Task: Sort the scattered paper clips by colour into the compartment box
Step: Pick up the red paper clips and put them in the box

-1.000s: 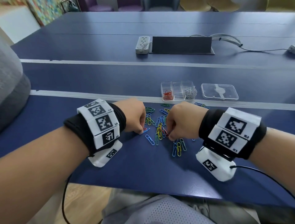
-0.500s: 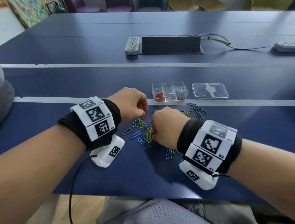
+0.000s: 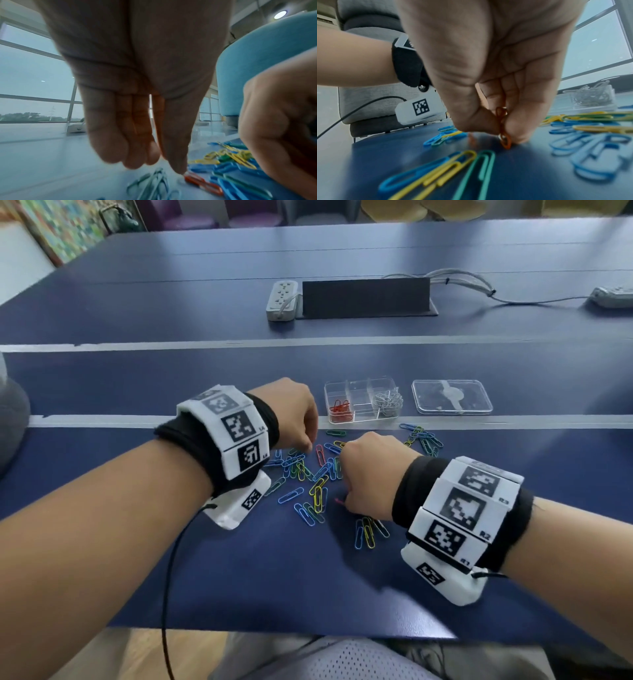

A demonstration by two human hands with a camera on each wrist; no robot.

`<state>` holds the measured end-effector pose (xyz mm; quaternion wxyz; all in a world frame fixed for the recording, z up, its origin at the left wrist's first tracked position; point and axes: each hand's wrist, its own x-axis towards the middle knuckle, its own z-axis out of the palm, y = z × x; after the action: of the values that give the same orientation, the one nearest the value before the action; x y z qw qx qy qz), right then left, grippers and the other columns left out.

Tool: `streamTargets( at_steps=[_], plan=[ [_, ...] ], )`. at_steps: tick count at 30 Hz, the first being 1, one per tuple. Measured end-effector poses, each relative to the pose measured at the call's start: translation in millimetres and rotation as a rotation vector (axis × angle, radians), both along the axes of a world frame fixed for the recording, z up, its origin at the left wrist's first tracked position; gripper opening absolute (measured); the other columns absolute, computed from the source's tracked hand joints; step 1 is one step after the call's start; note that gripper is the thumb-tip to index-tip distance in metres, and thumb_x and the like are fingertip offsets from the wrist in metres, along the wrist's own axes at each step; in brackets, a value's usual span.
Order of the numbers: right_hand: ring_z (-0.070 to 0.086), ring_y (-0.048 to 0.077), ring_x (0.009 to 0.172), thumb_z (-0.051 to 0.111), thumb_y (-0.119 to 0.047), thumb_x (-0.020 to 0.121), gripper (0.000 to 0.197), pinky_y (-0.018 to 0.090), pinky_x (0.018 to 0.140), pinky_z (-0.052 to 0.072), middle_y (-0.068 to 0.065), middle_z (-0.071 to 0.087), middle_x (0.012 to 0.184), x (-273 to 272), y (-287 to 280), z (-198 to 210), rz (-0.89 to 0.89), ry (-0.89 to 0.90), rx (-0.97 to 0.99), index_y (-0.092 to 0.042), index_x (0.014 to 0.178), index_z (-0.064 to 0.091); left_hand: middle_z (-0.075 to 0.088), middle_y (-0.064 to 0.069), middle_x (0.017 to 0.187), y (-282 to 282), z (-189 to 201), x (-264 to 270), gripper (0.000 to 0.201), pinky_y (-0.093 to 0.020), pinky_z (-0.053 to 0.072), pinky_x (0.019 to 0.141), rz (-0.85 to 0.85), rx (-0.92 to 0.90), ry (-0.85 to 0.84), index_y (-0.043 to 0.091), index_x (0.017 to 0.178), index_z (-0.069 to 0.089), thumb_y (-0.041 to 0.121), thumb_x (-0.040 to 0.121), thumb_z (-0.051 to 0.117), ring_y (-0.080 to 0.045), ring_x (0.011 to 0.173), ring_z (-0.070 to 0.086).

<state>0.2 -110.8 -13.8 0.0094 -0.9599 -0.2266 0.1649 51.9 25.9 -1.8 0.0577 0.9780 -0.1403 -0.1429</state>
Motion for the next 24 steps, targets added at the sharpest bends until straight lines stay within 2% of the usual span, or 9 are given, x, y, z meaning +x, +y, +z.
streamTargets(
  at_steps=[4, 6, 11, 13, 16, 18, 20, 21, 24],
  plan=[
    [0.047, 0.028, 0.072, 0.059, -0.014, 0.078, 0.002, 0.027, 0.065, 0.04, 0.004, 0.042, 0.065, 1, -4, 2, 0.02, 0.019, 0.031, -0.013, 0.077, 0.06, 0.071, 0.002, 0.089, -7, -8, -5, 0.029, -0.018, 0.037, 0.071, -0.136, -0.003, 0.017, 0.026, 0.107, 0.071, 0.022, 0.078, 0.072, -0.01, 0.077, 0.052],
    [0.051, 0.029, 0.073, 0.058, -0.015, 0.077, 0.008, 0.027, 0.067, 0.045, 0.008, 0.05, 0.074, 1, -7, 1, 0.029, 0.038, 0.054, -0.012, 0.082, 0.064, 0.071, 0.001, 0.092, -11, -11, -4, 0.026, -0.019, 0.036, 0.069, -0.167, 0.013, -0.009, 0.025, 0.103, 0.073, 0.019, 0.077, 0.072, -0.012, 0.079, 0.054],
    [0.047, 0.029, 0.066, 0.053, -0.013, 0.079, 0.01, 0.024, 0.061, 0.041, 0.01, 0.053, 0.073, -7, -7, 2, 0.128, 0.012, 0.07, -0.01, 0.076, 0.062, 0.068, 0.0, 0.083, -10, -13, 2, 0.012, -0.023, 0.044, 0.072, -0.193, 0.057, -0.032, 0.018, 0.088, 0.076, 0.022, 0.078, 0.069, -0.013, 0.076, 0.052],
    [0.039, 0.024, 0.056, 0.052, -0.012, 0.081, 0.02, 0.022, 0.052, 0.033, 0.006, 0.042, 0.063, -17, -3, 4, 0.215, 0.005, 0.05, -0.012, 0.062, 0.045, 0.062, 0.005, 0.073, -7, -11, 2, 0.011, -0.023, 0.046, 0.072, -0.182, 0.04, -0.033, 0.017, 0.084, 0.075, 0.023, 0.079, 0.067, -0.013, 0.075, 0.053],
    [0.044, 0.031, 0.067, 0.054, -0.015, 0.085, 0.029, 0.027, 0.058, 0.034, 0.007, 0.035, 0.062, -32, 6, 2, 0.305, 0.016, 0.036, -0.014, 0.061, 0.037, 0.063, 0.005, 0.073, -4, -8, 1, 0.012, -0.021, 0.046, 0.074, -0.14, -0.029, -0.046, 0.016, 0.085, 0.074, 0.017, 0.081, 0.063, -0.012, 0.075, 0.055],
    [0.055, 0.037, 0.081, 0.055, -0.015, 0.086, 0.025, 0.03, 0.063, 0.037, 0.013, 0.047, 0.075, -40, 12, -1, 0.349, 0.02, 0.033, -0.011, 0.065, 0.043, 0.069, 0.002, 0.08, -4, -8, 0, 0.015, -0.021, 0.048, 0.075, -0.124, -0.048, -0.038, 0.017, 0.089, 0.075, 0.015, 0.082, 0.062, -0.011, 0.075, 0.057],
    [0.059, 0.037, 0.093, 0.055, -0.014, 0.087, 0.012, 0.032, 0.066, 0.038, 0.013, 0.053, 0.092, -44, 16, -1, 0.37, 0.031, 0.023, -0.008, 0.077, 0.052, 0.064, 0.005, 0.076, -4, -8, -2, 0.017, -0.018, 0.044, 0.072, -0.119, -0.044, -0.024, 0.018, 0.093, 0.075, 0.015, 0.083, 0.061, -0.01, 0.072, 0.055],
    [0.059, 0.037, 0.094, 0.054, -0.014, 0.088, 0.008, 0.033, 0.066, 0.038, 0.013, 0.053, 0.094, -44, 17, -1, 0.364, 0.037, 0.029, -0.008, 0.082, 0.053, 0.062, 0.006, 0.074, -3, -9, -2, 0.018, -0.017, 0.042, 0.071, -0.118, -0.043, -0.02, 0.019, 0.094, 0.075, 0.016, 0.083, 0.061, -0.009, 0.071, 0.054],
    [0.056, 0.035, 0.089, 0.053, -0.012, 0.088, 0.017, 0.033, 0.066, 0.038, 0.014, 0.054, 0.1, -44, 16, 1, 0.363, 0.05, 0.035, -0.015, 0.076, 0.042, 0.07, 0.003, 0.082, -2, -9, -4, 0.021, -0.015, 0.039, 0.07, -0.124, -0.05, -0.027, 0.021, 0.097, 0.075, 0.015, 0.084, 0.06, -0.008, 0.071, 0.053]
  ],
)
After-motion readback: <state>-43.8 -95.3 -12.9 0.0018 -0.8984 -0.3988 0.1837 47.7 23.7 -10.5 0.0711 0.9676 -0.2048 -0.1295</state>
